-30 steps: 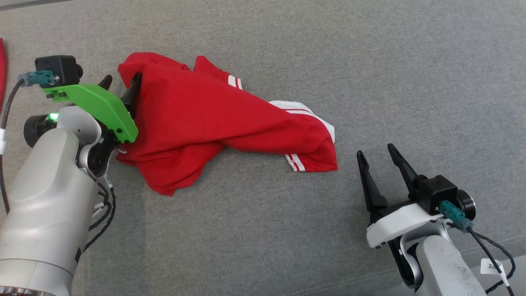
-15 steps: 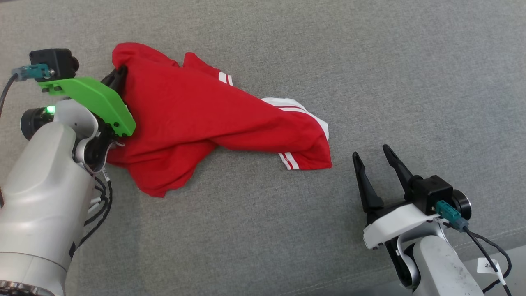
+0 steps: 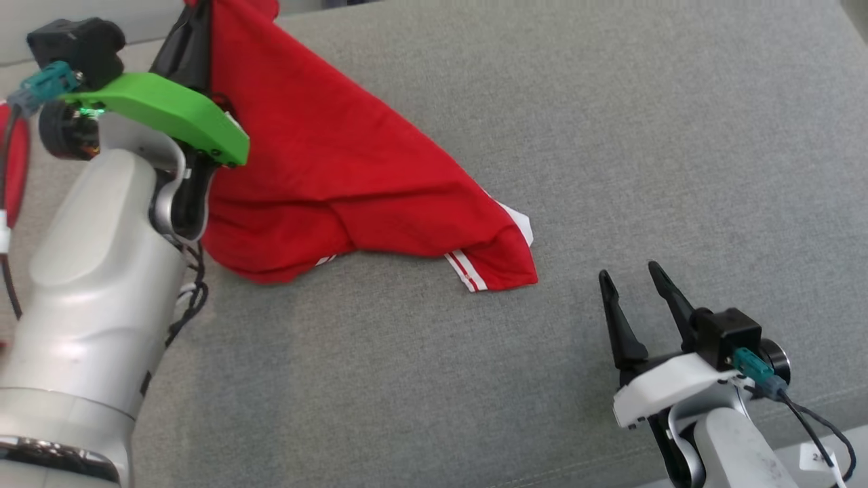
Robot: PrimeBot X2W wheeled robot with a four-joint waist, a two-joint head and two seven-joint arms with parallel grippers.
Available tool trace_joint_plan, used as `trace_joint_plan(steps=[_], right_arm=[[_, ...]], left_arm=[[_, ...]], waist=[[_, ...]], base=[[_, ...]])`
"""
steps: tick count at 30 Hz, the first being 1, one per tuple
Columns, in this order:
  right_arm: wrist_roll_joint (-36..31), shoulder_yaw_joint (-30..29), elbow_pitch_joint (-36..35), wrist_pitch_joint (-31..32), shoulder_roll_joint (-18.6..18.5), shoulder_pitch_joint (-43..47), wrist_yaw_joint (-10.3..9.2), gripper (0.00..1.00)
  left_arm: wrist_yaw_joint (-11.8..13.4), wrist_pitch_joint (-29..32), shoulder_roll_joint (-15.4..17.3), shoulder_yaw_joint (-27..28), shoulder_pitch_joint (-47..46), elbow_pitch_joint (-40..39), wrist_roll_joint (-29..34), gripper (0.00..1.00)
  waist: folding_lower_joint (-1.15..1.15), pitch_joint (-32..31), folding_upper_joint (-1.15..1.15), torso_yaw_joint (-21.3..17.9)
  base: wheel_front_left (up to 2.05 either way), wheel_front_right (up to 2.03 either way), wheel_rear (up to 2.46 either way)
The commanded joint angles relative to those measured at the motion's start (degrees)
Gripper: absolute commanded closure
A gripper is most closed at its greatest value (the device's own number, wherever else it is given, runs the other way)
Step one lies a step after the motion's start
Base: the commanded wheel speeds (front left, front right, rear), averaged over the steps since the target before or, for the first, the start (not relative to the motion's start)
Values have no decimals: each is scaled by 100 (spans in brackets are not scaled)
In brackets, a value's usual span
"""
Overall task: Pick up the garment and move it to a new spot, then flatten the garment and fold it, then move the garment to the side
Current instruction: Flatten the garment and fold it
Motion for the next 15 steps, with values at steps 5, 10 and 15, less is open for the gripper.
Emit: trace_joint_plan(steps=[5, 10, 15], right_arm=[[91, -318, 47, -18, -10, 602, -2, 0], [162, -501, 33, -18, -8, 1017, -2, 0], [158, -533, 55, -18, -12, 1204, -2, 0]], left_arm=[[348, -242, -27, 110, 1458, -1244, 18, 100], [784, -283, 114, 91, 3171, -2316, 90, 100], [992, -280, 130, 272, 4704, -2987, 72, 100]], waist=[[0, -878, 0, 436], [0, -1222, 0, 748], [0, -1418, 0, 977]], base=[[0, 0, 0], [0, 0, 0], [0, 0, 0]])
